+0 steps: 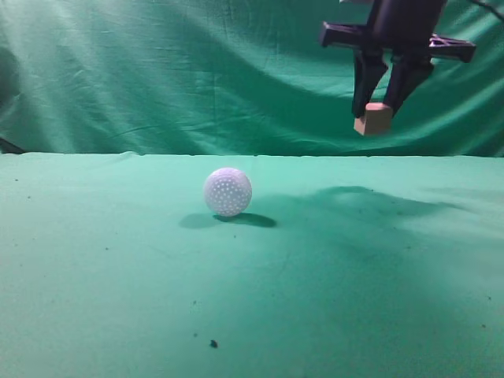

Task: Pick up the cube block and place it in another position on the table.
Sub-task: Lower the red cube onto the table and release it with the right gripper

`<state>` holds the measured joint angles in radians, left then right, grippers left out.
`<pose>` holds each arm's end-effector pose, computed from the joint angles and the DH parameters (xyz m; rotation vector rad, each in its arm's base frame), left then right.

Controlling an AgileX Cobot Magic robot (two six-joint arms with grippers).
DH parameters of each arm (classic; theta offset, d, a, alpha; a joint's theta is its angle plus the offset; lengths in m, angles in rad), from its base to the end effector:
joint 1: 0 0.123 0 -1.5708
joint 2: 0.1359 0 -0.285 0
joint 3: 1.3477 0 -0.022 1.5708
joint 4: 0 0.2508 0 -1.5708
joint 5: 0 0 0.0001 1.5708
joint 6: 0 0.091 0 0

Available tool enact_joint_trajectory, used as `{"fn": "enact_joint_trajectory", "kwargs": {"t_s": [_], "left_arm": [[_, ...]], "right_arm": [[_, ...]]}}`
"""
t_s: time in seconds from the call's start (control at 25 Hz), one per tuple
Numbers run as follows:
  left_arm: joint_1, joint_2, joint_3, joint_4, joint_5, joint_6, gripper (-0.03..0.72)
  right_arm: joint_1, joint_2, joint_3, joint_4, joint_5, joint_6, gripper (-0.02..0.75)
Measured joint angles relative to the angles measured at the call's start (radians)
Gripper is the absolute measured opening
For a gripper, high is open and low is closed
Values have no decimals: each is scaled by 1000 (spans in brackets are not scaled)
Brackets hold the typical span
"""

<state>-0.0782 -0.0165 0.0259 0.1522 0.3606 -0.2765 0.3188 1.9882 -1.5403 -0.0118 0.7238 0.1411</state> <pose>0.0529 0.0008 0.1733 -0.0889 1.8484 -0.0984 0.4130 0.1355 0.2171 -0.2454 2.6512 0.1376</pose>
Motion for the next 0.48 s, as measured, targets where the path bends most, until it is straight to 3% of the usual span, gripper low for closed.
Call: {"fn": "enact_joint_trajectory", "kwargs": {"t_s": [0.32,0.44,0.48], "left_arm": [[0,0,0,0,0,0,262],[0,0,0,0,0,0,262],[0,0,0,0,0,0,262]], "right_arm": [[0,123,-65,-8,47,-4,216],[0,125,-73,-8,79,-4,353],[0,125,-93,-8,120,-4,472]]}}
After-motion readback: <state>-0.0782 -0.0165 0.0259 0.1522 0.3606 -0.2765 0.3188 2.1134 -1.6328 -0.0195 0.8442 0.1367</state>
